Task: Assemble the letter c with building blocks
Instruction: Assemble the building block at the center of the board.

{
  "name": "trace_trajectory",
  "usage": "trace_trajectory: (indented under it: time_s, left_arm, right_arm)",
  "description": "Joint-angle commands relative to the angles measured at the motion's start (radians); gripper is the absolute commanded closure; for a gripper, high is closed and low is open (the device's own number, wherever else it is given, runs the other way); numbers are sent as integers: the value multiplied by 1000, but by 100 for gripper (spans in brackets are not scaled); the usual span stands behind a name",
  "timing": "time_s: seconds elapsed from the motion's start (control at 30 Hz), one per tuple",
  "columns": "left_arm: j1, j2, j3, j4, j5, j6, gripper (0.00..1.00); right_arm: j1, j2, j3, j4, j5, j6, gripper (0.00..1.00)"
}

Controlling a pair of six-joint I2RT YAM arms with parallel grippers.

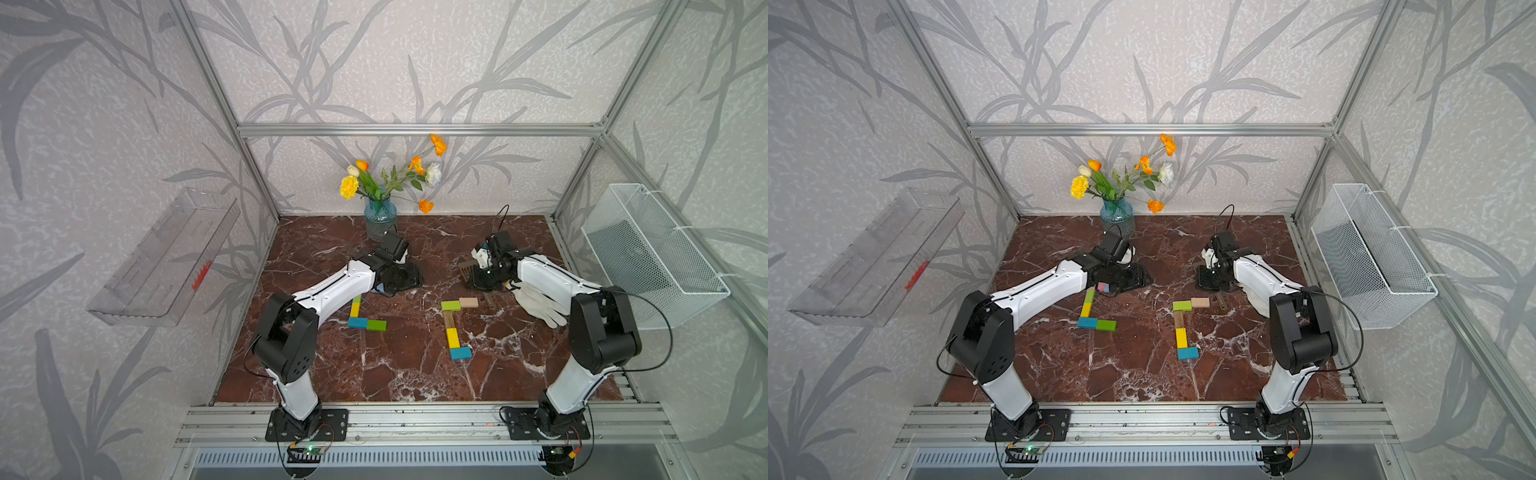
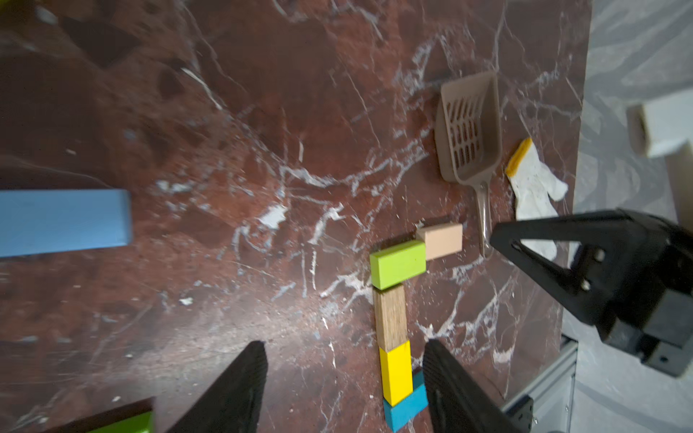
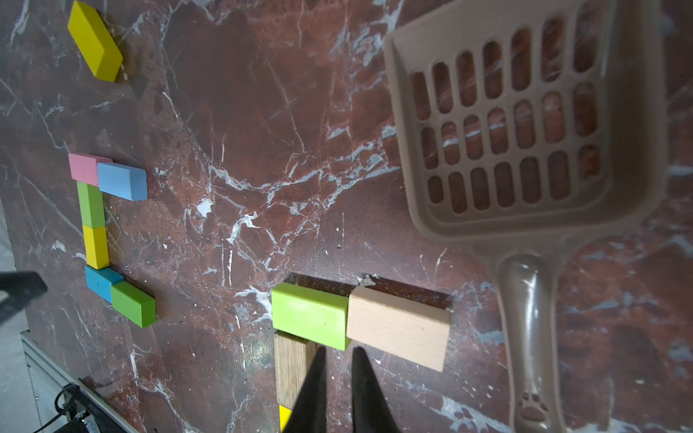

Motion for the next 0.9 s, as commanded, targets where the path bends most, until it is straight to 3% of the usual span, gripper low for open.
trace_trajectory:
  time_s: [0.0, 0.23, 0.43, 0.67, 0.87]
  left_arm:
    - [51, -4, 60, -87, -127, -21, 33]
    - [123, 83, 193, -230, -295, -15, 27]
    - [157, 222, 352, -313, -345, -4, 24]
    - [182, 354, 463, -321, -391, -44, 23]
    - [202, 443, 533, -278, -398, -48, 31]
  right_arm:
    - [-22, -58, -15, -2, -16, -13, 77]
    - [-53, -80, -46, -6, -37, -23, 45]
    - [-60, -88, -64, 11, -59, -24, 29]
    - [-72, -113, -98, 18, -74, -27, 21]
    - [-92, -143, -151, 40, -102, -30, 22]
